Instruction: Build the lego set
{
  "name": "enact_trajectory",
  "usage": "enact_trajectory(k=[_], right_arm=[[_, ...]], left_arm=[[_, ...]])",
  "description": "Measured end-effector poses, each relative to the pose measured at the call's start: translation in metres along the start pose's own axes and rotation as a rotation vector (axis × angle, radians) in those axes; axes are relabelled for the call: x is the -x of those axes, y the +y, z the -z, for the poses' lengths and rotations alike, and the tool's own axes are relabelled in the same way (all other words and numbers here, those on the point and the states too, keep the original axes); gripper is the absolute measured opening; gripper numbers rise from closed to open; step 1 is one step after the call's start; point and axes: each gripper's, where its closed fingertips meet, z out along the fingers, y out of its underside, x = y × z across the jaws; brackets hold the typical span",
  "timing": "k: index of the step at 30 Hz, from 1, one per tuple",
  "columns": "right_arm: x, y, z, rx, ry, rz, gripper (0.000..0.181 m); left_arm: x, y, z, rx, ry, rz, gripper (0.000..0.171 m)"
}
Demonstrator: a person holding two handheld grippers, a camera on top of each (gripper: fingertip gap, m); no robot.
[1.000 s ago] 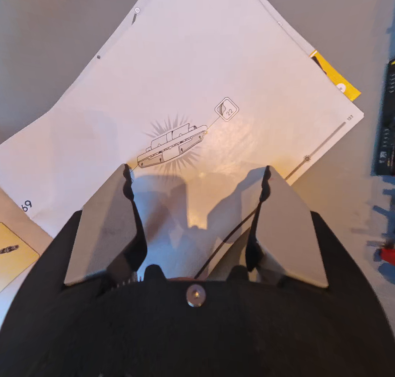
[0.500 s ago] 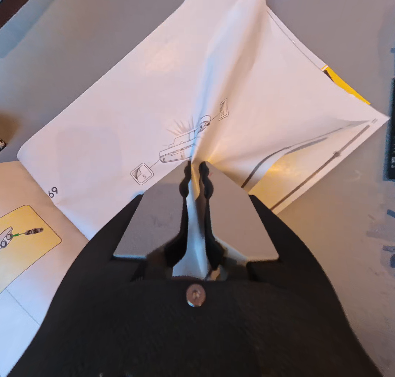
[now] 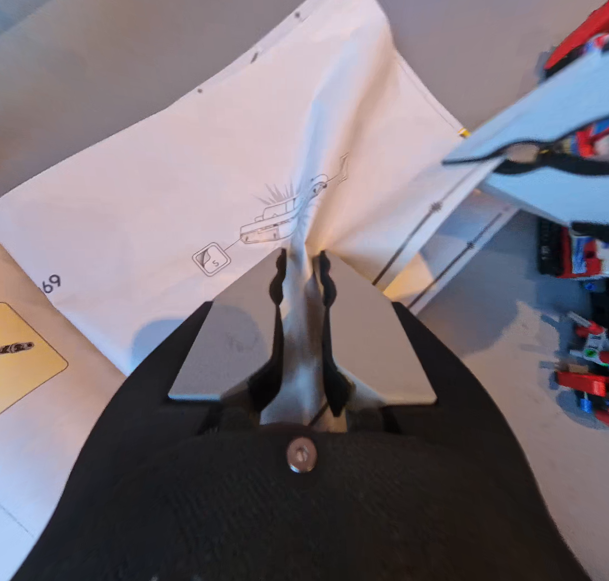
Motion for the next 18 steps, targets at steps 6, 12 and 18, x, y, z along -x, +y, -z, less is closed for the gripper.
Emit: enact_trajectory(k=[6, 12, 18], right_arm=[[-0.036, -0.059, 0.082, -0.245, 0.209, -0.061, 0.000], [-0.017, -0.164, 0.153, -0.535, 0.157, -0.037, 0.000], [-0.011, -0.192, 0.181, -0.604, 0.100, -0.188, 0.016]], left_arm=[[-0.032, -0.026, 0.073, -0.356, -0.001, -0.146, 0.093], [-0.012, -0.036, 0.119, -0.451, -0.254, -0.245, 0.033], [0.052, -0.006, 0.175, -0.509, -0.377, -0.047, 0.000]])
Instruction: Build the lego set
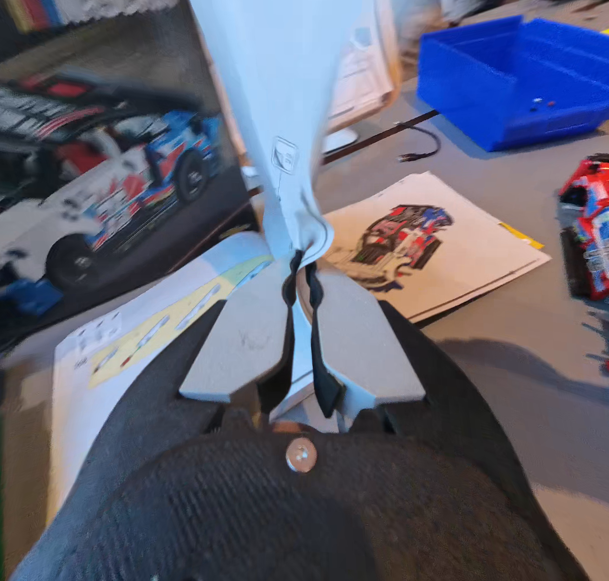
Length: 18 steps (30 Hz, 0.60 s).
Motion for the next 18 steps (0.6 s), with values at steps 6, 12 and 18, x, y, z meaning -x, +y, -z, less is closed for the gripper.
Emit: enact_trajectory(k=[6, 12, 18], right_arm=[[0.026, 0.018, 0.030, -0.094, -0.145, -0.257, 0.020], [0.069, 0.074, -0.016, 0.071, -0.251, -0.333, 0.022], [0.096, 0.098, -0.084, 0.202, -0.299, -0.413, 0.021]], left_arm=[[0.074, 0.067, 0.032, 0.106, -0.130, 0.196, 0.007], [0.091, 0.101, 0.078, 0.126, -0.161, 0.321, 0.043], [0.086, 0.102, 0.139, 0.067, -0.168, 0.235, 0.072]])
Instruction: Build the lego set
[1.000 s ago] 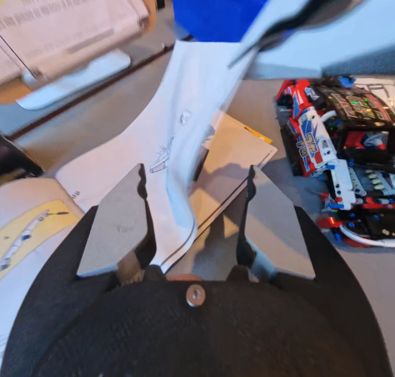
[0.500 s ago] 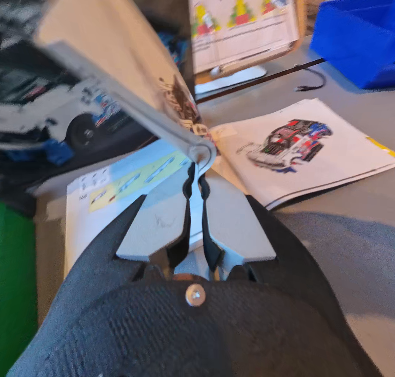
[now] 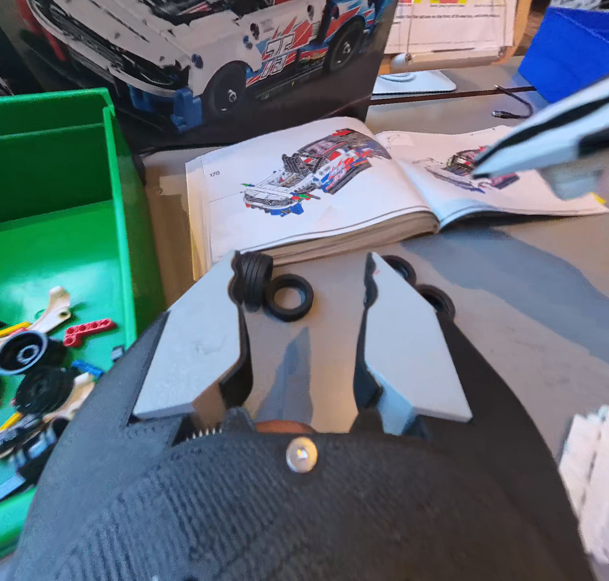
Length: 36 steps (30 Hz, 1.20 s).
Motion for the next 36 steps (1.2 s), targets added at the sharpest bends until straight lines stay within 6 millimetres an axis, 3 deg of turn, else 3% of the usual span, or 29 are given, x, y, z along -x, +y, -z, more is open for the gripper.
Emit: enact_trajectory(k=[5, 8, 11, 14, 19, 22, 26, 31, 36], right_arm=[[0.003, 0.000, -0.072, 0.122, 0.011, 0.003, 0.017], [0.008, -0.005, -0.086, 0.110, -0.019, -0.013, 0.011], [0.027, -0.018, -0.060, 0.018, -0.062, 0.021, 0.013], [0.054, -0.014, -0.020, -0.080, -0.123, 0.074, 0.016], [0.086, 0.033, 0.012, -0.106, -0.199, 0.116, 0.018], [0.107, 0.054, 0.034, -0.111, -0.307, 0.182, 0.023], [0.117, 0.087, 0.058, -0.057, -0.356, 0.368, 0.030], [0.146, 0.128, 0.075, 0.031, -0.428, 0.515, 0.039], [0.156, 0.156, 0.058, 0.122, -0.375, 0.654, 0.046]], left_arm=[[-0.011, 0.027, 0.021, -0.016, 0.034, -0.142, 0.072], [-0.014, 0.035, 0.023, -0.074, 0.029, -0.237, 0.070], [-0.029, 0.036, 0.023, -0.131, 0.109, -0.296, 0.067], [-0.034, 0.031, 0.030, -0.188, 0.152, -0.321, 0.064], [-0.038, 0.020, 0.048, -0.318, 0.252, -0.274, 0.051], [-0.041, 0.022, 0.046, -0.291, 0.305, -0.250, 0.056], [-0.050, 0.023, 0.047, -0.293, 0.369, -0.270, 0.051], [-0.062, 0.029, 0.047, -0.265, 0.437, -0.316, 0.050], [-0.068, 0.032, 0.046, -0.253, 0.454, -0.349, 0.050]])
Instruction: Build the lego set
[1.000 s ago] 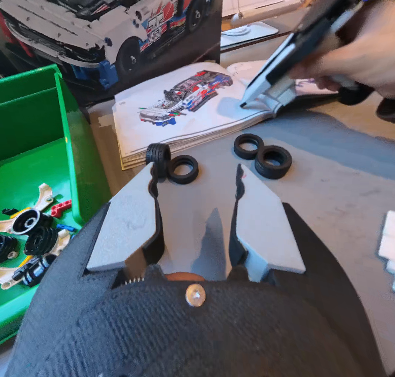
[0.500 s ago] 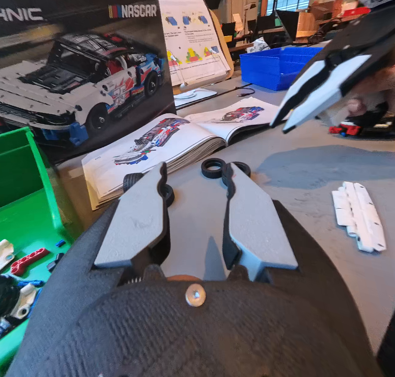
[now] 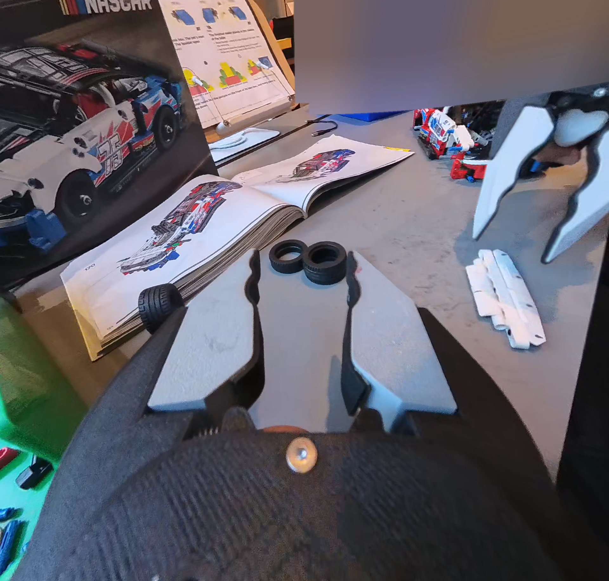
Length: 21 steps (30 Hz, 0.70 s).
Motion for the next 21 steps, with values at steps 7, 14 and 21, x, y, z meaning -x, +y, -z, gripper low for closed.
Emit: enact_trajectory(k=[7, 14, 21], right_arm=[[0.003, 0.004, -0.020, 0.070, -0.001, 0.050, 0.058], [0.007, 0.005, -0.022, 0.030, -0.034, 0.000, 0.050], [0.008, 0.003, -0.025, 0.016, -0.102, -0.016, 0.047]], left_arm=[[0.000, -0.003, 0.003, -0.022, -0.029, -0.030, 0.049], [-0.019, -0.003, 0.003, -0.025, 0.054, -0.070, 0.049], [-0.026, -0.001, 0.002, -0.008, 0.082, -0.110, 0.048]])
